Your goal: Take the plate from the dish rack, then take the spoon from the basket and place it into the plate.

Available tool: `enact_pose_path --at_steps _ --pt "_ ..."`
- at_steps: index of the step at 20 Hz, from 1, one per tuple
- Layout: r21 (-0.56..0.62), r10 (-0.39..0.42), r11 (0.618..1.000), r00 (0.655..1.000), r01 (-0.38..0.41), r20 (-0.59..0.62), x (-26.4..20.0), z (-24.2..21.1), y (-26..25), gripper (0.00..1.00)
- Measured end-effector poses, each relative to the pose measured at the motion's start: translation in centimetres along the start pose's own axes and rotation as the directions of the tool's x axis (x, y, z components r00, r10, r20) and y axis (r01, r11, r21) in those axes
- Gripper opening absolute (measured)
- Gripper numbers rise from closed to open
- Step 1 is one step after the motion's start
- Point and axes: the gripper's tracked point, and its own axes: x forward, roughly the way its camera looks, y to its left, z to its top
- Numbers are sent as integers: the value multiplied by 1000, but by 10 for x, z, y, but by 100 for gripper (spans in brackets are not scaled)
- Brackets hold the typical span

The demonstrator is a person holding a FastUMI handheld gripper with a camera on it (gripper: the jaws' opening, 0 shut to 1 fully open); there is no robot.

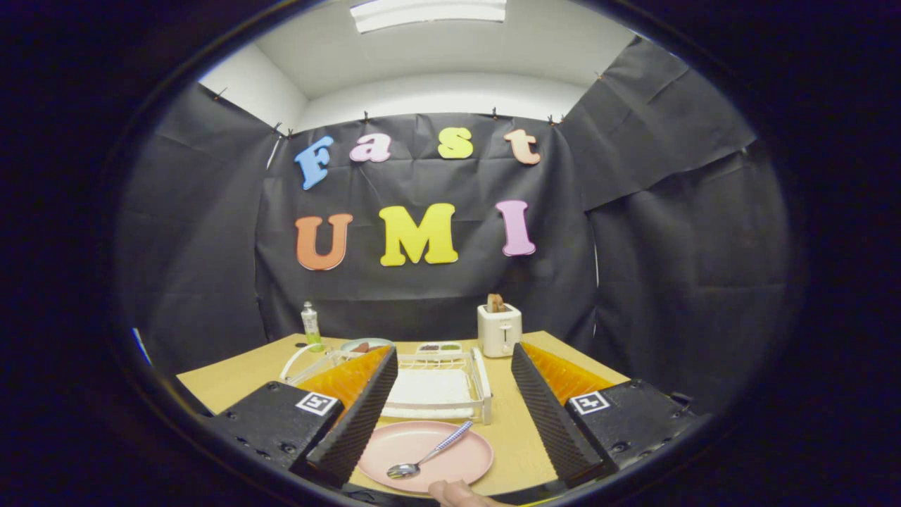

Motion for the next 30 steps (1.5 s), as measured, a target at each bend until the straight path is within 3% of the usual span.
enact_pose_path --at_steps 8,30 --pt "-5 -36 999 999 36 10 -33 63 -29 100" --pt "-53 -61 997 998 59 -35 -44 54 -42 100"
